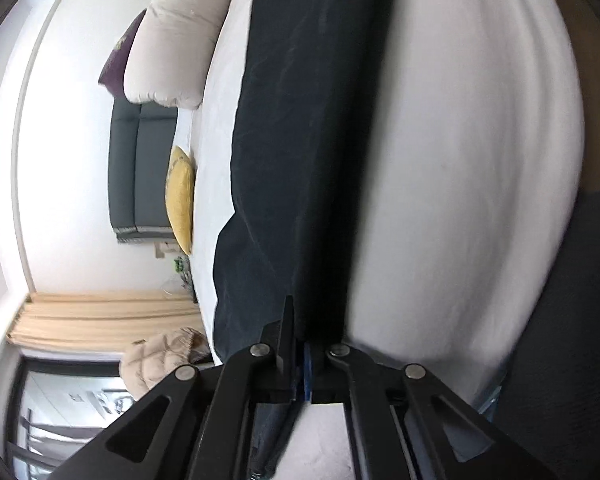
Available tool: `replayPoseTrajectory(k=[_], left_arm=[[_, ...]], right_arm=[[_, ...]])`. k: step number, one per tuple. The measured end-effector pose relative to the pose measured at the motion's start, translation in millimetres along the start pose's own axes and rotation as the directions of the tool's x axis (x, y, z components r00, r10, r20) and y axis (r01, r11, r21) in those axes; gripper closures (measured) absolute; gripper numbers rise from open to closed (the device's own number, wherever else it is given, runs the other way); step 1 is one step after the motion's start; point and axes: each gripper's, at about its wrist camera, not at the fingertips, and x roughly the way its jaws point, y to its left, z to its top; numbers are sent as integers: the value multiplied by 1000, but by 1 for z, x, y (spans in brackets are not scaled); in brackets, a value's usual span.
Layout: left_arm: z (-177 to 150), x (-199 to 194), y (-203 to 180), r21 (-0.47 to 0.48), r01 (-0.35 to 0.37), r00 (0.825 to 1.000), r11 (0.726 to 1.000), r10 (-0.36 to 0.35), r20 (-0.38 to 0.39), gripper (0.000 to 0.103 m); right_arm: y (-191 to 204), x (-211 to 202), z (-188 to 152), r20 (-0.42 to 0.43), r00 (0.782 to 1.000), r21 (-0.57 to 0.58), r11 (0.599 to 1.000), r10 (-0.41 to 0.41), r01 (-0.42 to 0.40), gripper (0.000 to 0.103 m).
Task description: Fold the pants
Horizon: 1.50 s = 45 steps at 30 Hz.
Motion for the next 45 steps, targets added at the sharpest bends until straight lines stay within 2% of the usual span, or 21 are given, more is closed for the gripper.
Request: replayPoseTrajectory(k=[2,4,7,9,11,13,17,19,20,22,24,26,29,30,32,34,35,37,40,41,45], left_arm=[[0,0,0,2,1,1000,1000,-1,0,94],[0,0,2,-3,6,1000,1000,-6,3,94],[-1,0,4,-5,9,1000,1000,-9,6,94],[-2,-1,6,-6,12,1000,1000,-11,8,94],[-2,-1,7,-9,14,1000,1000,-14,10,94],[-3,-2,9,-11,16,1000,1000,-16,13,94],[-4,-3,11,-12,17,1000,1000,-16,14,94],[-4,-3,11,-13,19,1000,1000,-19,13,94],[-4,-4,12,-14,20,1000,1000,-19,13,94],[-4,-4,12,-18,20,1000,1000,-19,14,94],[-5,-4,12,-21,19,1000,1000,-18,24,94],[-8,-5,13,-28,22,999,999,-21,38,94],[-10,-6,15,-42,30,998,999,-28,51,94],[-10,-7,16,-46,33,998,998,-31,53,94],[-11,-8,18,-58,43,998,997,-40,56,94],[-12,-9,20,-62,48,997,997,-45,58,94],[-13,-10,21,-61,48,997,997,-45,59,94],[-13,-13,25,-60,50,997,997,-46,62,94],[-16,-17,28,-63,56,996,996,-52,72,94],[-18,-19,31,-62,60,996,996,-56,76,94],[-25,-23,35,-62,67,994,996,-61,93,94]], right_arm=[[-3,-1,-1,4,1000,10,1000,17,-17,103],[4,-3,-1,8,1000,-40,999,11,-11,102],[4,-12,10,36,999,-20,999,28,-27,90],[2,-24,24,99,995,3,999,32,-33,86],[-1,-31,38,134,991,19,999,31,-33,87],[-7,-37,52,164,986,25,1000,7,-11,101],[-24,-48,60,198,980,74,996,26,-41,102],[-15,-47,58,199,980,11,1000,-8,6,101],[-11,-49,58,196,980,-5,1000,-21,23,99],[-3,-56,60,203,978,8,998,-56,56,86],[4,-71,61,261,958,23,993,-121,119,72],[25,-80,55,296,947,-49,989,-122,143,72],[73,-51,29,154,987,-211,974,-44,76,73],[89,-32,13,68,998,-264,964,-18,35,74],[113,9,-23,-90,996,-337,941,12,-42,89],[128,62,-69,-275,961,-379,919,-5,-104,95],[130,78,-85,-314,949,-388,915,-20,-109,96],[129,117,-121,-426,903,-396,909,-61,-126,97],[116,157,-145,-501,851,-412,908,-158,-73,98],[108,164,-145,-505,841,-415,909,-197,-36,103],[100,154,-128,-474,853,-429,903,-217,-9,103]])
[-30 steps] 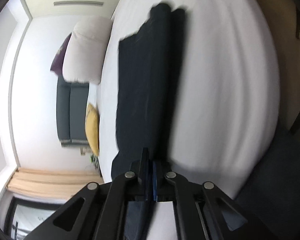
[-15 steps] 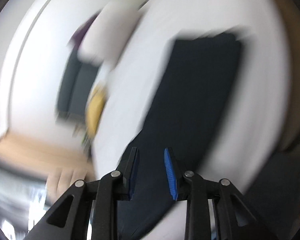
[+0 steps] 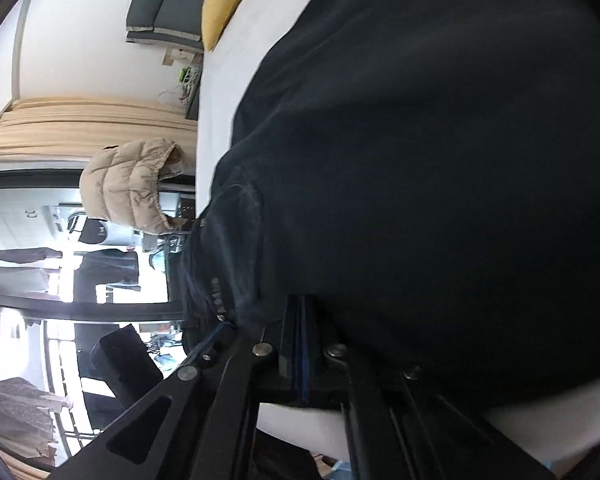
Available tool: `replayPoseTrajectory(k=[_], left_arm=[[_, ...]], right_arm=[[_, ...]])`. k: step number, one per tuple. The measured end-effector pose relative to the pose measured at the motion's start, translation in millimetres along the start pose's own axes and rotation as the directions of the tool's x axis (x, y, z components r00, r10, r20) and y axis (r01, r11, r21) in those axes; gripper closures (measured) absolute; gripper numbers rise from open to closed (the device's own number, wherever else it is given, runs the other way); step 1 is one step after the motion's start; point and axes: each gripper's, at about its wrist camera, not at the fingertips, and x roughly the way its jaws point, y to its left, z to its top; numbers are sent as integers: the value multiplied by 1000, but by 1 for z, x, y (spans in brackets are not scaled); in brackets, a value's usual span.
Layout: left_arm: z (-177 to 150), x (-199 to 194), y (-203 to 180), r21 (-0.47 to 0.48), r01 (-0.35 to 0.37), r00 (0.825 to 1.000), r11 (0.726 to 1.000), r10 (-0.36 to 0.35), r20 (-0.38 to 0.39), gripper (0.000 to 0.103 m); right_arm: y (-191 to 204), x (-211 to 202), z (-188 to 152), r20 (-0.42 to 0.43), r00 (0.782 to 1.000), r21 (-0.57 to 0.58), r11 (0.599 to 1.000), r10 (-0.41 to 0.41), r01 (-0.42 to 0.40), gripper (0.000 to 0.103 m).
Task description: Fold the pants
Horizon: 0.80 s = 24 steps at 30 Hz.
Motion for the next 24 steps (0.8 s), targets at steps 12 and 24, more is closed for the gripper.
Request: replayPoseTrajectory(k=[12,24], left_arm=[[63,12,-53,47,45,997,998,-47,54,93],[69,67,-27,0,26,999,1000,-26,-32,94]], right_arm=[[-26,-16,-24,42,999,22,1000,5,-6,103],[37,-21,36,83,996,-110,994,26,-17,100]])
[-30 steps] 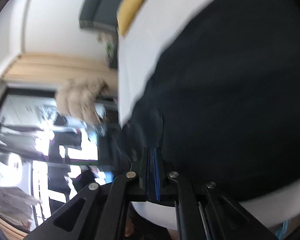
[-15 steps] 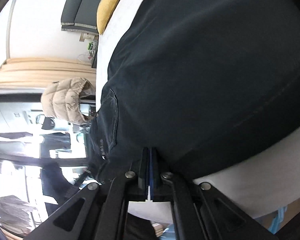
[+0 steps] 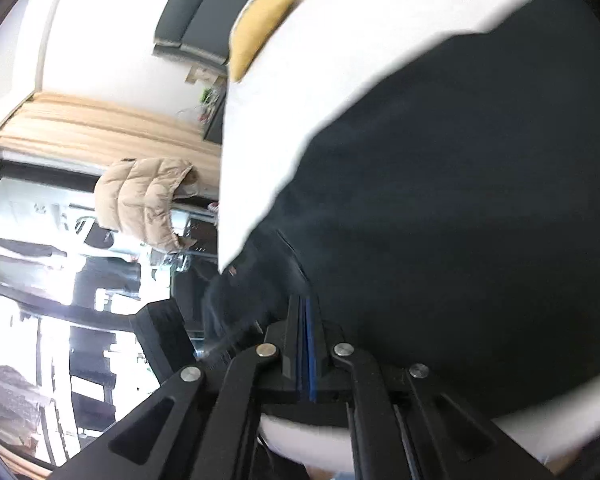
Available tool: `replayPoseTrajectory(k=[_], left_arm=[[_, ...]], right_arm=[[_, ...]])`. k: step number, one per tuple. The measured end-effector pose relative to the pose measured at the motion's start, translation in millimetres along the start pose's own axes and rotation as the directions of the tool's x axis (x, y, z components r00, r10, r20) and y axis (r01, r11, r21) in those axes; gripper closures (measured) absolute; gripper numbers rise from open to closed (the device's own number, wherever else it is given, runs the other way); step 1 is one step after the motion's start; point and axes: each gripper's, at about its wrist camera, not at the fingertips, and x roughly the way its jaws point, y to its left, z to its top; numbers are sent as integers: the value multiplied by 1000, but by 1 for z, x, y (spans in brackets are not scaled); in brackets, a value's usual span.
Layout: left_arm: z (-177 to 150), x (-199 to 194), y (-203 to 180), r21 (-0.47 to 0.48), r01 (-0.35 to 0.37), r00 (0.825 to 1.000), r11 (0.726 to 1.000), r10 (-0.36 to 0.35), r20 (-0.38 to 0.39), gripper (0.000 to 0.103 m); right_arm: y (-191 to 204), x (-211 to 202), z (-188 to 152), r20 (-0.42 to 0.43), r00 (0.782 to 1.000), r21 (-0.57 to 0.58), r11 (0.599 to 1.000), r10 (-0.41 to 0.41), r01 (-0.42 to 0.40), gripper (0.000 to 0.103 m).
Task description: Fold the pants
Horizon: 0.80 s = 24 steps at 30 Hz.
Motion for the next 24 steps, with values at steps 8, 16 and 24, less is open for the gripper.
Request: replayPoseTrajectory(k=[8,16,24], left_arm=[[-9,4,0,3,-23,1000,1000,23,-7,94],[-10,8,2,1,-11,1000,1000,11,2,94],[-13,10,4,1,-11,1000,1000,11,16,94]], right_arm=[[-26,110,70,-116,993,86,996,-11,21,103],[-99,42,113,191,981,280,959,-17,-38,103],[-54,-27,73,251,967,151,984,49,-90,98]])
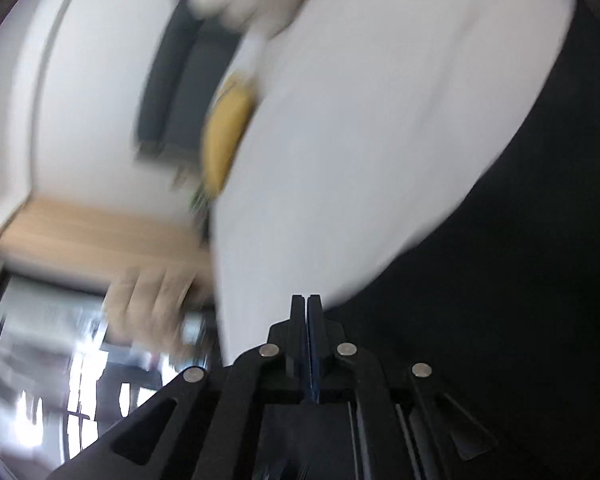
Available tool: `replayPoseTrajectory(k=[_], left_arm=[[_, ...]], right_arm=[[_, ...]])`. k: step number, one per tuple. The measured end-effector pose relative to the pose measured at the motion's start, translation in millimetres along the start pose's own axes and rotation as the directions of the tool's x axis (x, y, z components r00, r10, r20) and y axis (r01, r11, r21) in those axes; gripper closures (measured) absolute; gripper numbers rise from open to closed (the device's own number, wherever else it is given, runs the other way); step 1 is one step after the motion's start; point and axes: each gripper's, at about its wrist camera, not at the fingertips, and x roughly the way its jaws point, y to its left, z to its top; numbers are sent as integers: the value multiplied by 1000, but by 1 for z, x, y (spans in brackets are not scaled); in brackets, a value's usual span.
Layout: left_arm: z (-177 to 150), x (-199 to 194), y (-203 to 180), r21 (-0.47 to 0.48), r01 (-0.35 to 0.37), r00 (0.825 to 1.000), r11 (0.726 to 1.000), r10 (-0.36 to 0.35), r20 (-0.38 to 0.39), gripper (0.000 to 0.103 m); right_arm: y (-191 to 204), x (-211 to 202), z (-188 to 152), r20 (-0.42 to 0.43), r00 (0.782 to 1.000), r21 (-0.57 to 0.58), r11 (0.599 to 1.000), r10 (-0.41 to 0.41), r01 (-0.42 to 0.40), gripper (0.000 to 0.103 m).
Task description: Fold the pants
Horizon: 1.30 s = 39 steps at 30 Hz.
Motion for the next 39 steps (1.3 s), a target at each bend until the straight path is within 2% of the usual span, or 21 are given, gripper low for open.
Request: replayPoseTrajectory(k=[1,3,5,6,7,8,10,14,17,22,24,25,26,28,29,31,33,35,37,38,39], left_arm=[[-2,0,-1,3,-5,1000,1000,5,-1,94],[-5,3,-5,9,-14,1000,1000,14,-4,94],[-5,4,-7,11,-22,1000,1000,22,-9,94],[-4,4,-8,13,-25,1000,1000,25,-10,94],[-3,4,-9,16,-30,999,999,30,-11,94],[-3,5,-10,19,-33,999,999,33,-12,94],[-2,7,-11,18,-35,999,999,35,-12,94],[0,12,-14,22,-40,999,999,40,-12,94],[0,13,-14,21,-41,999,999,41,-12,94],[0,13,-14,21,-39,999,999,39,-11,94],[-1,14,-13,18,-34,999,999,34,-6,94],[-1,13,-12,17,-32,999,999,32,-3,94],[-1,13,-12,17,-32,999,999,32,0,94],[-1,12,-13,19,-34,999,999,34,3,94],[-1,12,-13,20,-37,999,999,36,3,94],[-1,10,-14,15,-38,999,999,38,3,94],[-1,7,-15,7,-44,999,999,44,5,94],[1,3,-24,16,-86,996,996,86,-4,94],[8,-5,-45,61,-135,991,989,135,-1,94],[13,-11,-60,88,-99,995,991,97,22,94],[18,-14,-73,105,-67,997,992,64,33,94]], right_arm=[[5,10,-17,-75,997,-25,1000,9,-11,98],[1,31,-49,-184,983,-56,998,-30,20,98],[-23,36,-56,-188,979,-15,997,-77,75,102],[-44,29,-53,-168,984,64,996,-58,70,103],[-60,16,-45,-128,992,135,991,-6,24,103],[-67,5,-35,-89,996,140,990,-24,36,103],[-79,-37,-3,35,992,114,986,-124,119,103],[-128,-103,49,196,965,205,970,-174,134,103],[-152,-146,84,293,926,223,959,-238,176,103],[-189,-227,116,460,828,342,924,-321,168,103],[-182,-260,113,491,731,410,866,-473,285,98],[-179,-269,107,512,734,406,879,-446,251,98],[-173,-273,99,528,759,378,906,-380,191,98],[-140,-258,76,487,821,251,948,-297,194,98],[-120,-238,57,438,864,165,967,-247,193,98],[-98,-203,22,333,931,87,988,-151,129,98],[-81,-158,-22,183,981,45,997,-64,57,98],[-74,-112,-64,52,998,36,999,-33,32,98],[-74,-76,-81,-23,997,36,997,-74,75,102],[-82,-65,-90,-46,991,45,991,-127,129,103],[-81,-59,-92,-32,991,40,991,-128,129,103]])
